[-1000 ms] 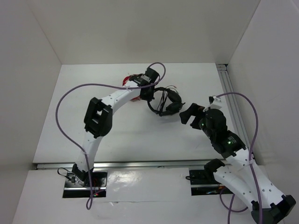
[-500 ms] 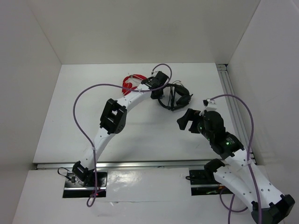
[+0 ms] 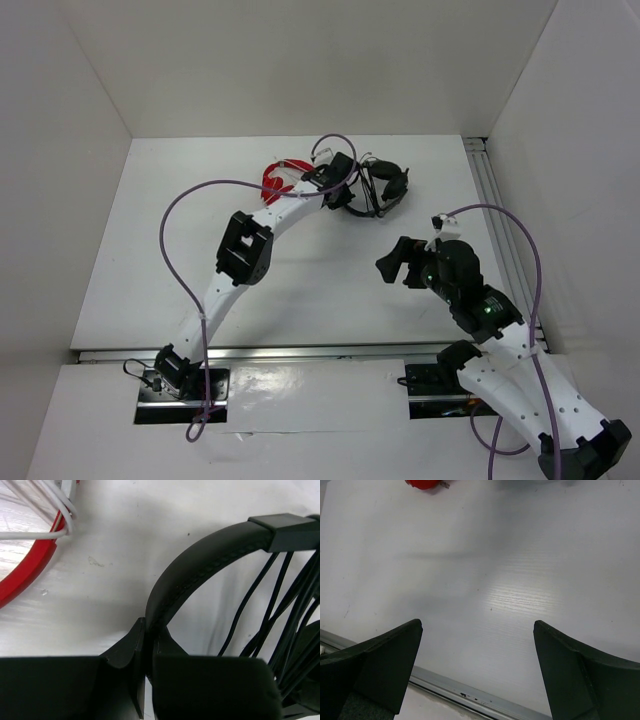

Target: Wrap the headphones

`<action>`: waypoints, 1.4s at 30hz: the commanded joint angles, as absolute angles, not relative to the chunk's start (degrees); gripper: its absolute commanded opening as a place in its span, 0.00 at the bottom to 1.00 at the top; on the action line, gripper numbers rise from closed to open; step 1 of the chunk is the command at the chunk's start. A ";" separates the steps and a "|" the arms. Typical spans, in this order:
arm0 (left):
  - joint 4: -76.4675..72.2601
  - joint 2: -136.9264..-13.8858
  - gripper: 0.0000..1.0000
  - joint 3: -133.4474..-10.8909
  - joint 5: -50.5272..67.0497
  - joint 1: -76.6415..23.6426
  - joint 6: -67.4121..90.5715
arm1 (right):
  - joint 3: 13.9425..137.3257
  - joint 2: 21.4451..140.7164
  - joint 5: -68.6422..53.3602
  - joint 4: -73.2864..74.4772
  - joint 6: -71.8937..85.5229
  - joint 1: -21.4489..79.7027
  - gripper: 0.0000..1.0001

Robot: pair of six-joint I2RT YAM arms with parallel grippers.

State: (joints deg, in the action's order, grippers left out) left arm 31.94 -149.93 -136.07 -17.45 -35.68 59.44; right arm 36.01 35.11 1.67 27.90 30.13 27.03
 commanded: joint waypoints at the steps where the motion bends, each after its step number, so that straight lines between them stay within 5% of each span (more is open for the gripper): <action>1: 25.93 -150.91 0.06 -136.67 -15.91 -34.45 64.07 | 35.86 34.28 1.05 26.98 29.18 27.33 1.00; 10: 23.38 -148.28 0.39 -132.37 -12.30 -34.45 61.62 | 35.86 32.61 0.44 26.98 29.18 27.33 1.00; 19: 20.76 -142.13 0.45 -126.58 -10.55 -35.16 61.61 | 35.33 31.55 0.44 26.46 29.18 27.33 1.00; 21: 19.25 -138.26 0.57 -122.18 -12.82 -36.21 61.08 | 35.33 31.55 -0.08 25.93 28.65 27.33 1.00; 23: 17.25 -136.50 1.00 -119.29 -12.83 -36.21 61.08 | 35.33 31.55 -0.62 25.93 28.65 27.33 1.00; 33: 16.88 -123.43 1.00 -111.21 -17.80 -40.77 52.77 | 34.28 28.65 -3.34 23.82 27.07 27.33 1.00; 39: 29.78 -94.26 1.00 -86.70 -38.29 -50.97 52.29 | 37.69 28.13 -3.26 26.09 26.54 27.33 1.00; 42: 35.23 -75.07 1.00 -70.62 -38.84 -52.55 56.15 | 45.68 27.25 -2.64 32.50 27.33 27.33 1.00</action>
